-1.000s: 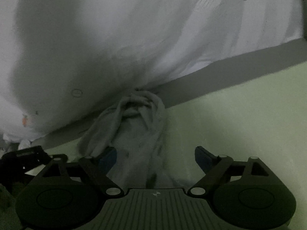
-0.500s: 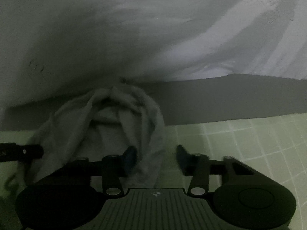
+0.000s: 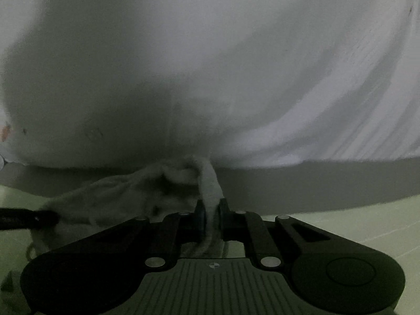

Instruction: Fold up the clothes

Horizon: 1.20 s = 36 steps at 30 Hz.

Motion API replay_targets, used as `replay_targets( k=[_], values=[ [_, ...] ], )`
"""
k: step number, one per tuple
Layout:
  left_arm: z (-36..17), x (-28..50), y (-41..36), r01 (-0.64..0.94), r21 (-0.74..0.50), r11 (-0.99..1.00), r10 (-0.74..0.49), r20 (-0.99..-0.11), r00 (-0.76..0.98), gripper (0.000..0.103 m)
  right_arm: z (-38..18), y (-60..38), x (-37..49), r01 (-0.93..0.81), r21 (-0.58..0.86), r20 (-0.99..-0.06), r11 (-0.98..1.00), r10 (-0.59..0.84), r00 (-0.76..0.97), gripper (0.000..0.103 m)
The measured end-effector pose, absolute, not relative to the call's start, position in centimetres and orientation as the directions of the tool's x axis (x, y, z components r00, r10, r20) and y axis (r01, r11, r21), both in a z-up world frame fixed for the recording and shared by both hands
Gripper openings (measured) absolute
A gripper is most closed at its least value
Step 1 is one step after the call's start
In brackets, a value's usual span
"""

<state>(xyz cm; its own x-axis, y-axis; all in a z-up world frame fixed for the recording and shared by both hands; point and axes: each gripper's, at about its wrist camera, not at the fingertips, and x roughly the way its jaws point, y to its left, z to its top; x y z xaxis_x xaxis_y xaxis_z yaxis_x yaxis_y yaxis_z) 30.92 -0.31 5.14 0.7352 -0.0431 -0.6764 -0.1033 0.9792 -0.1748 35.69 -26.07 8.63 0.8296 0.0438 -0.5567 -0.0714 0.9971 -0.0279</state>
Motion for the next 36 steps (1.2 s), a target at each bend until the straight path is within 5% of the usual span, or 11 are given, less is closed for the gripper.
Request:
replay_targets(
  k=[23, 34, 36],
  values=[
    [9.0, 15.1, -0.2, -0.164, -0.202, 0.966, 0.033, -0.531, 0.847, 0.016, 12.2, -29.5, 18.1, 0.034, -0.065, -0.406, 0.997, -0.058, 0.912, 0.014],
    [6.9, 11.0, 0.0, -0.152, -0.146, 0.978, 0.036, -0.592, 0.805, 0.019, 9.7, -30.6, 16.5, -0.038, 0.021, -0.557, 0.999, 0.043, 0.829, 0.014],
    [6.5, 10.8, 0.6, -0.163, -0.147, 0.976, 0.041, -0.609, 0.792, 0.022, 9.4, -30.8, 17.2, -0.021, 0.047, -0.574, 0.999, 0.044, 0.818, 0.026]
  ],
)
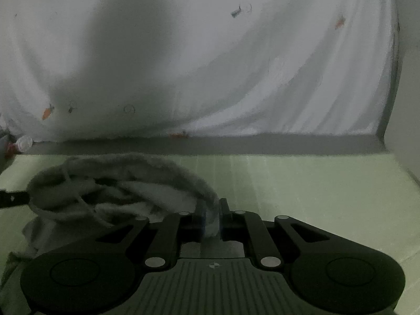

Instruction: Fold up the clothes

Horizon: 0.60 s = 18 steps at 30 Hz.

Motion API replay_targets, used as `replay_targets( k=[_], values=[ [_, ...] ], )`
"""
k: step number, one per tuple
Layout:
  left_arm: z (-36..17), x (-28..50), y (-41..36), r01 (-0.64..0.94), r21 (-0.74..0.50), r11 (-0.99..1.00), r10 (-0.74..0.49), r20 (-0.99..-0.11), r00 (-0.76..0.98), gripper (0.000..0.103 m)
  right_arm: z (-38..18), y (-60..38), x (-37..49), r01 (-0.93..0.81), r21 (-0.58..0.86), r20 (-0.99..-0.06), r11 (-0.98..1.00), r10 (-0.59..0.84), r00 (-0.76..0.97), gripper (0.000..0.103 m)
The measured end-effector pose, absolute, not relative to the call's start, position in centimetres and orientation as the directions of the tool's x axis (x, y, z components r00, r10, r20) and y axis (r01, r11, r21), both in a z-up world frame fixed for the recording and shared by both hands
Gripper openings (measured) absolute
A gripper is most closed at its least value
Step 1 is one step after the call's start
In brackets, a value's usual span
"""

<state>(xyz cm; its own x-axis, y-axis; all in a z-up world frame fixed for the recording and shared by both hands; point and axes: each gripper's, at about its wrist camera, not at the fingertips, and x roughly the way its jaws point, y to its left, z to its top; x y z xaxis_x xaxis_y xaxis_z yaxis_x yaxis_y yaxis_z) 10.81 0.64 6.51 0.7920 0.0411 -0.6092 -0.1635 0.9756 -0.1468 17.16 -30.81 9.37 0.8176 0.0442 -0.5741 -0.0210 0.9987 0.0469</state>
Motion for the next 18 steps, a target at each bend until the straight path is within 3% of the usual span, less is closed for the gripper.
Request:
replay_targets(
  k=[2, 5, 7, 10, 12, 13, 14, 18],
  values=[
    [6.7, 10.7, 1.4, -0.183, -0.173, 0.968, 0.038, -0.618, 0.785, 0.041, 8.8, -31.0, 18.6, -0.005, 0.058, -0.593, 0.998, 0.038, 0.804, 0.052],
    [7.7, 10.8, 2.0, -0.154, -0.199, 0.968, 0.008, -0.586, 0.81, 0.065, 8.1, -31.0, 20.8, -0.016, 0.048, -0.617, 0.999, 0.042, 0.786, 0.059],
    [8.0, 11.7, 1.8, -0.111, -0.192, 0.975, -0.022, -0.582, 0.813, 0.069, 7.2, -30.7, 22.1, -0.03, 0.045, -0.649, 0.999, 0.052, 0.759, 0.071],
    [7.8, 13.9, 0.9, -0.028, -0.156, 0.987, -0.072, -0.6, 0.797, 0.075, 5.5, -30.3, 23.9, -0.022, 0.016, -0.694, 1.0, 0.027, 0.719, 0.072],
    [6.8, 16.0, -0.2, 0.002, -0.101, 0.995, -0.065, -0.631, 0.773, 0.07, 4.7, -30.1, 24.9, -0.017, 0.024, -0.711, 1.0, 0.029, 0.703, 0.067],
    [6.4, 16.7, -0.7, 0.011, -0.074, 0.997, -0.056, -0.641, 0.766, 0.038, 4.7, -30.0, 25.0, -0.02, 0.029, -0.708, 0.999, 0.035, 0.706, 0.035],
    [6.1, 17.4, -1.3, 0.022, -0.044, 0.999, -0.045, -0.649, 0.759, 0.018, 4.7, -30.0, 25.1, -0.024, 0.034, -0.704, 0.999, 0.041, 0.709, 0.011],
    [7.3, 16.6, -2.4, -0.023, 0.071, 0.997, 0.058, -0.548, 0.834, 0.012, 7.4, -29.4, 22.5, -0.032, -0.021, -0.573, 0.999, 0.014, 0.82, 0.009]
  ],
)
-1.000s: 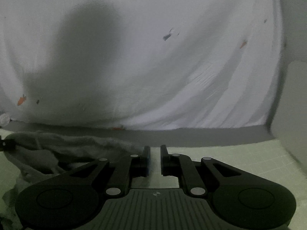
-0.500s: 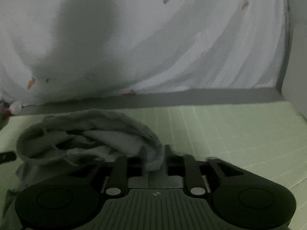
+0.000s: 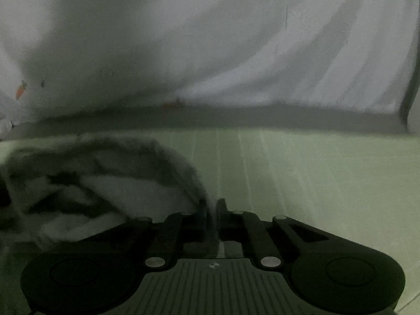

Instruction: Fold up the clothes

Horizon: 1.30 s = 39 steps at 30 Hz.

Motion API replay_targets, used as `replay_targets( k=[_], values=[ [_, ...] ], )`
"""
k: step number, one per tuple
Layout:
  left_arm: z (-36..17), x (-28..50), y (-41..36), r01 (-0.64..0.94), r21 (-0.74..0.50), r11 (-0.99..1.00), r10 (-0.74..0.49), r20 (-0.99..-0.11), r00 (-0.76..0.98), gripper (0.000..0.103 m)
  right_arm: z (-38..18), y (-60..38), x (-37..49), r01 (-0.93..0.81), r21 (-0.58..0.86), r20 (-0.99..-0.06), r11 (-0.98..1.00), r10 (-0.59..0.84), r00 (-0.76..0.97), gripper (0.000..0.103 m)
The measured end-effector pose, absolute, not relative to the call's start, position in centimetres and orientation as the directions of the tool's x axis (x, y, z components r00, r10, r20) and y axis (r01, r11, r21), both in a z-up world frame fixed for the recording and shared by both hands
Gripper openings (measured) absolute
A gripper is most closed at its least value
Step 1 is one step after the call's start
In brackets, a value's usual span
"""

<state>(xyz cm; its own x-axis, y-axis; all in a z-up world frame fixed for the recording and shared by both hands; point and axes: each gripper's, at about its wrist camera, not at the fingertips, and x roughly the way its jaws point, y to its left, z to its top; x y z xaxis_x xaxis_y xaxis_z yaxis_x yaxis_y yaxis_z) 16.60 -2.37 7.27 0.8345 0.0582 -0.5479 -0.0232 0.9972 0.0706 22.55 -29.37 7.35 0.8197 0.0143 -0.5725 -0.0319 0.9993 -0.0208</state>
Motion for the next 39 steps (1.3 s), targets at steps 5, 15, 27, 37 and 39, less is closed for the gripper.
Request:
replay_targets(
  k=[5, 15, 27, 37, 39],
  values=[
    [8.7, 12.9, -1.8, -0.072, 0.095, 0.993, 0.106, -0.432, 0.896, 0.013, 10.9, -29.8, 16.4, 0.022, -0.073, -0.404, 0.997, -0.05, 0.913, 0.009],
    [4.4, 7.1, -1.9, 0.021, 0.268, 0.963, 0.1, -0.428, 0.898, 0.022, 8.1, -28.6, 8.3, 0.051, -0.21, -0.403, 0.976, -0.134, 0.905, 0.009],
    [3.6, 8.8, 1.2, 0.054, 0.156, 0.986, 0.055, -0.619, 0.783, 0.059, 7.3, -28.6, 8.8, -0.113, -0.109, -0.561, 0.988, 0.033, 0.827, 0.062],
    [5.0, 8.0, 2.9, 0.034, 0.082, 0.996, 0.029, -0.66, 0.751, 0.073, 9.0, -23.2, 13.4, -0.27, 0.014, -0.582, 0.963, 0.227, 0.781, 0.063],
    [5.2, 7.6, 3.6, 0.039, 0.082, 0.996, 0.026, -0.669, 0.743, 0.075, 8.4, -20.8, 14.0, -0.415, -0.127, -0.618, 0.901, 0.255, 0.743, 0.064]
  ],
)
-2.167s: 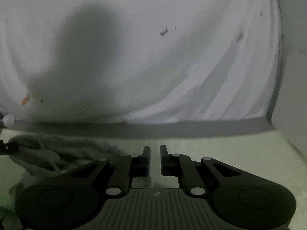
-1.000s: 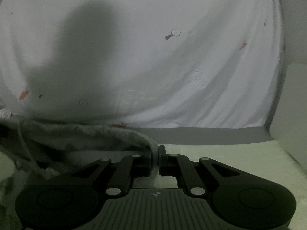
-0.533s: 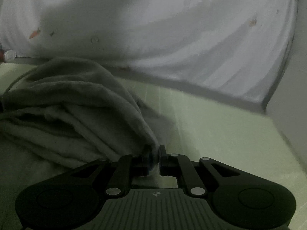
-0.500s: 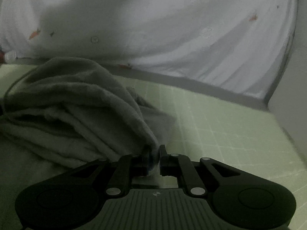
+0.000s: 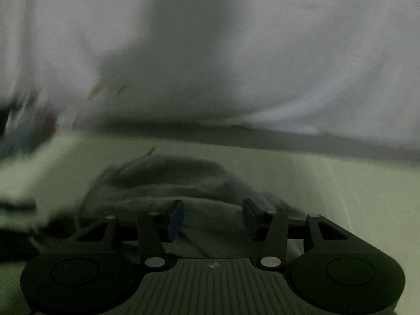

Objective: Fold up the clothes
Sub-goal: 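Open both grippers and release the hoodie bundle on the mat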

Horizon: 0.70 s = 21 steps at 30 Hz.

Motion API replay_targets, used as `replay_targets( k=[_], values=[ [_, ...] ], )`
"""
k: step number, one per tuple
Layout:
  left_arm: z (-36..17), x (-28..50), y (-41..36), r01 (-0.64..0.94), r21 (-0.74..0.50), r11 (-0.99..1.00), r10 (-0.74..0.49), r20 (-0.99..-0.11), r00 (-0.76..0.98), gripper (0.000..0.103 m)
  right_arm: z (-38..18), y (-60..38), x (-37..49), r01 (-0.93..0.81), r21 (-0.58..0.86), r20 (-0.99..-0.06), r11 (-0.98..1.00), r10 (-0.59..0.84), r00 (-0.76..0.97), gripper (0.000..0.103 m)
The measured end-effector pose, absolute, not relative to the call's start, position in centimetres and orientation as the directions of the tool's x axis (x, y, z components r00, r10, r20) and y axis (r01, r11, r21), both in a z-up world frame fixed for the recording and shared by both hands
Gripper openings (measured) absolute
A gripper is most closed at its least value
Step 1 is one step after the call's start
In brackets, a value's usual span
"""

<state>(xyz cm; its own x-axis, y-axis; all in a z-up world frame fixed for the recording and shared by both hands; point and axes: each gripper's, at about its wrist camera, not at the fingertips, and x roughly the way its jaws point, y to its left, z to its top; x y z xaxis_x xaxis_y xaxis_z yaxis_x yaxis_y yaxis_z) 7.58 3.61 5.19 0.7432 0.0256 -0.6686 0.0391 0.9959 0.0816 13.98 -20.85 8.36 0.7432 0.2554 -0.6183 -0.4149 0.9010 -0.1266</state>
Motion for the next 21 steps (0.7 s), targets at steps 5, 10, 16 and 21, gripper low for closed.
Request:
replay_targets(
  k=[5, 10, 16, 21],
  values=[
    [5.9, 6.8, 4.2, 0.04, 0.058, 0.998, 0.009, -0.669, 0.743, 0.075, 6.4, -17.3, 13.5, -0.556, -0.416, -0.642, 0.719, 0.201, 0.74, 0.026],
    [7.1, 6.8, 4.5, 0.015, 0.019, 1.0, 0.0, -0.646, 0.764, 0.078, 7.4, -17.0, 9.5, -0.581, -0.417, -0.652, 0.699, 0.214, 0.727, 0.009],
    [8.1, 7.8, 4.9, -0.027, -0.046, 0.999, -0.008, -0.633, 0.774, 0.079, 5.5, -16.6, 5.6, -0.642, -0.409, -0.702, 0.648, 0.226, 0.675, 0.01],
    [8.7, 9.4, 3.1, 0.009, -0.075, 0.997, -0.052, -0.599, 0.799, 0.081, 5.7, -16.4, 4.3, -0.587, -0.381, -0.684, 0.714, 0.21, 0.699, 0.046]
  ],
)
